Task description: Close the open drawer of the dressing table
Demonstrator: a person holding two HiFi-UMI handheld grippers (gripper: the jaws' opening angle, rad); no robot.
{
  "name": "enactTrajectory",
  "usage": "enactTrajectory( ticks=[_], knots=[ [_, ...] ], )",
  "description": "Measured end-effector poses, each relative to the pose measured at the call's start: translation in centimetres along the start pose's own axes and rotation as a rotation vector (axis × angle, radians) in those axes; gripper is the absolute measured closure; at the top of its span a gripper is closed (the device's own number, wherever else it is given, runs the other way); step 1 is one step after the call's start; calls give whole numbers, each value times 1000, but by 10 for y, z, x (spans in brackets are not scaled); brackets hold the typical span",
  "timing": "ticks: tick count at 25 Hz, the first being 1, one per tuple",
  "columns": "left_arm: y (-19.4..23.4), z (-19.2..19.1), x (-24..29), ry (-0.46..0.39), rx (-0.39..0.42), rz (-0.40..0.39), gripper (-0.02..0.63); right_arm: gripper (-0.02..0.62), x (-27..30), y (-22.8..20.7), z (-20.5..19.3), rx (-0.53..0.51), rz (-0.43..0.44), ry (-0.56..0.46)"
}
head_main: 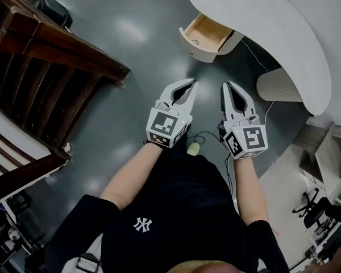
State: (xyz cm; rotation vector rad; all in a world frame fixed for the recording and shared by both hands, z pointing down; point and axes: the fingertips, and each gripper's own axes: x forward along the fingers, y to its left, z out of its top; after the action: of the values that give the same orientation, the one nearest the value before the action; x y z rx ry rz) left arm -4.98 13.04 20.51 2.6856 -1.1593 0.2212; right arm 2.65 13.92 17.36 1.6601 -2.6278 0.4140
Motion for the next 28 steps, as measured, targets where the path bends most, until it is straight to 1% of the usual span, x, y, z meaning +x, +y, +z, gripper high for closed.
enactTrajectory(
  ticks=[5,10,14,18,23,28],
  knots=[
    [50,-12,47,30,2,-12,595,580,66,-26,-12,7,-8,36],
    [92,-27,83,63,1,-30,595,580,116,-44,-19,6,-28,64],
    [108,-43,105,90,20,-45,595,580,138,-51,-26,-8,-23,80],
    [121,-63,120,101,9,-46,595,580,155,-57,-40,-26,-18,99],
    [138,-102,143,124,-4,-44,595,580,184,-68,-76,-41,-12,118],
    [162,-157,170,148,-14,-19,595,580,210,-82,-132,-44,16,148]
  ],
)
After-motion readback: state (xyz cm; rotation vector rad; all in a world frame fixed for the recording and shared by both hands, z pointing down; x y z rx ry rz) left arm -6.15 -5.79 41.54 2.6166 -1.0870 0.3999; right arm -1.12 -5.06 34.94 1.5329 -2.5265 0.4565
